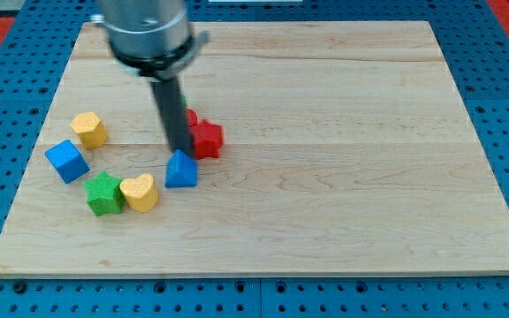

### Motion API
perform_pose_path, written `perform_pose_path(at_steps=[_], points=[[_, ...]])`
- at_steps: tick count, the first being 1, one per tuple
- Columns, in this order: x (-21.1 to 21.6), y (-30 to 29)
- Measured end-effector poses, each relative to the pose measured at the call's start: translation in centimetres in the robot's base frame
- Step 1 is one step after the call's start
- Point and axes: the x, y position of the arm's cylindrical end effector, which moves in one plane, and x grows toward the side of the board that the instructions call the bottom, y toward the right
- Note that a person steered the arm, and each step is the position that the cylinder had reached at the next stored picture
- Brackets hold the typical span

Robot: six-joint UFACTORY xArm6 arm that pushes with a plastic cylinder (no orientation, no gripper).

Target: Push the red circle to the center of the board

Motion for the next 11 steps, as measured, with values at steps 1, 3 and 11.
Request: perform_pose_path(at_steps=[1, 3, 11], points=[[-0.2, 4.4], [-8.3, 15.1], [-3.4, -1.7]])
